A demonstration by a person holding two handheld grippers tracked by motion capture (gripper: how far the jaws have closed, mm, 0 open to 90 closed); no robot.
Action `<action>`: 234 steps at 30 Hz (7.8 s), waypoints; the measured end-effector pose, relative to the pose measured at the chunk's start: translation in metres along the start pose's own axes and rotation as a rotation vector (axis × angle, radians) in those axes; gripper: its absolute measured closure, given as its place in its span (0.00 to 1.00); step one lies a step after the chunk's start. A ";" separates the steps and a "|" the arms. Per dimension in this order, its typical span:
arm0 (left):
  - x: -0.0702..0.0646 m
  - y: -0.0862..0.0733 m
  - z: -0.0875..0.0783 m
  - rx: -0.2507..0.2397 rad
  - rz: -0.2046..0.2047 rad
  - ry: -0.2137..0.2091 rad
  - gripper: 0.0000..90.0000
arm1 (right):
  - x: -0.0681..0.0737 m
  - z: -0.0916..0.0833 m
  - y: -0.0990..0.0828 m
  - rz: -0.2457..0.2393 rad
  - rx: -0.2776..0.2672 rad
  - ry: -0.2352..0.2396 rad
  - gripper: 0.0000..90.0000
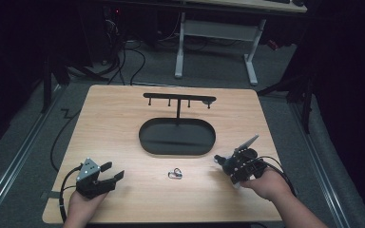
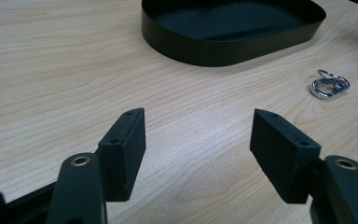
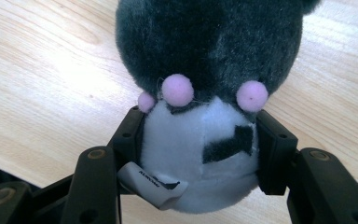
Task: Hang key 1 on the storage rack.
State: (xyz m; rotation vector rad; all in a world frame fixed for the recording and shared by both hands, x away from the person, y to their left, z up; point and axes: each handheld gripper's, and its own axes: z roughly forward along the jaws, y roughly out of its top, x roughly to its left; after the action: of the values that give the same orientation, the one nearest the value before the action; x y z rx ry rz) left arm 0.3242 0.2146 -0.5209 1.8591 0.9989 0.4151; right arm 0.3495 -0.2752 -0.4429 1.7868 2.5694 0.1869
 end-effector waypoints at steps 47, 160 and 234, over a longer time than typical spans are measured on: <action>0.000 0.001 -0.001 -0.009 0.005 -0.002 0.41 | 0.019 -0.094 0.064 -0.045 -0.010 -0.004 0.52; 0.004 -0.002 0.000 0.004 -0.006 0.005 0.41 | 0.019 -0.021 0.143 0.027 -0.160 -0.029 0.36; -0.198 0.050 0.148 0.285 0.225 -0.182 0.98 | 0.004 0.061 -0.072 -0.100 -0.816 0.121 0.52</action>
State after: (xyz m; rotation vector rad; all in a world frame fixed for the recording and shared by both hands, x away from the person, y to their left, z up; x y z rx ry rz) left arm 0.3225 -0.0370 -0.5247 2.2335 0.7575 0.2375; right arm 0.2851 -0.2907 -0.5107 1.3453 2.1262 1.1636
